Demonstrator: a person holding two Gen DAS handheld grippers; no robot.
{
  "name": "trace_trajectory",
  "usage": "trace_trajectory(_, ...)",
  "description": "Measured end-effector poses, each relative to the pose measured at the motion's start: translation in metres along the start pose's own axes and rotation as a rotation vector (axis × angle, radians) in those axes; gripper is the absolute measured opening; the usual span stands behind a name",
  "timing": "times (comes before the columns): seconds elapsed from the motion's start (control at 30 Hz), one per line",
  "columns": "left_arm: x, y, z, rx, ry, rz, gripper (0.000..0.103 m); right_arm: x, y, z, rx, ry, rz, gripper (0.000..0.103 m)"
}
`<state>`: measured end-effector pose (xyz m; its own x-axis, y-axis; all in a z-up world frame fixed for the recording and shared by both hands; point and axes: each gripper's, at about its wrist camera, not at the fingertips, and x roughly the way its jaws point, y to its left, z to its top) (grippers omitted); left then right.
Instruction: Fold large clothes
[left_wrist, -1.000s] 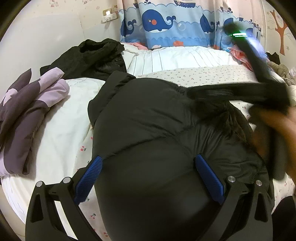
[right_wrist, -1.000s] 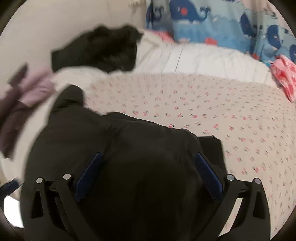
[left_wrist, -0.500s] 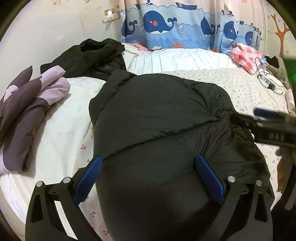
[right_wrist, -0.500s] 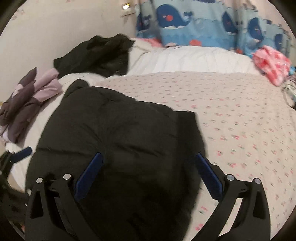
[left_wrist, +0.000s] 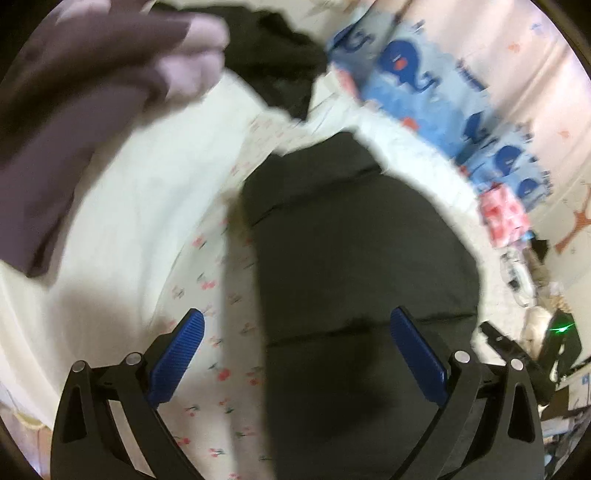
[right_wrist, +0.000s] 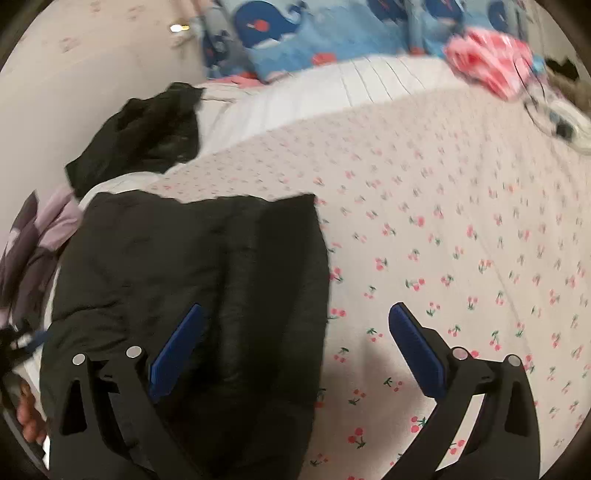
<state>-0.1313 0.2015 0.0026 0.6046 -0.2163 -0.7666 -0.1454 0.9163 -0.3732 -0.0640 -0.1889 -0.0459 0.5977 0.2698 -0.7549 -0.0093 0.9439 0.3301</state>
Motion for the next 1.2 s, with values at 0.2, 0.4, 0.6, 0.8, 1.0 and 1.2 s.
trace_trajectory(0.2, 0.032, -0.041, -0.024, 0.137, 0.133, -0.11, 0.097, 0.052, 0.007, -0.031, 0.097, 0.166, 0.18, 0.097)
trace_trajectory(0.4, 0.022, -0.072, -0.039, 0.302, 0.043, 0.045, 0.097, 0.006, 0.006, -0.026, -0.003, 0.004, 0.025, 0.097)
trace_trajectory(0.6, 0.023, -0.085, -0.045, 0.33, 0.014, 0.103, 0.097, -0.028, 0.083, -0.014, -0.285, -0.132, 0.036, 0.097)
trace_trajectory(0.8, 0.012, -0.098, -0.044, 0.363, -0.105, 0.191, 0.097, 0.025, 0.079, -0.035, -0.259, 0.019, -0.015, 0.097)
trace_trajectory(1.0, -0.005, -0.126, -0.05, 0.477, -0.248, 0.298, 0.097, -0.01, 0.108, -0.026, -0.331, -0.032, -0.077, 0.097)
trace_trajectory(1.2, -0.026, -0.13, -0.043, 0.443, -0.305, 0.265, 0.097, -0.026, 0.136, -0.02, -0.395, -0.062, -0.041, 0.097)
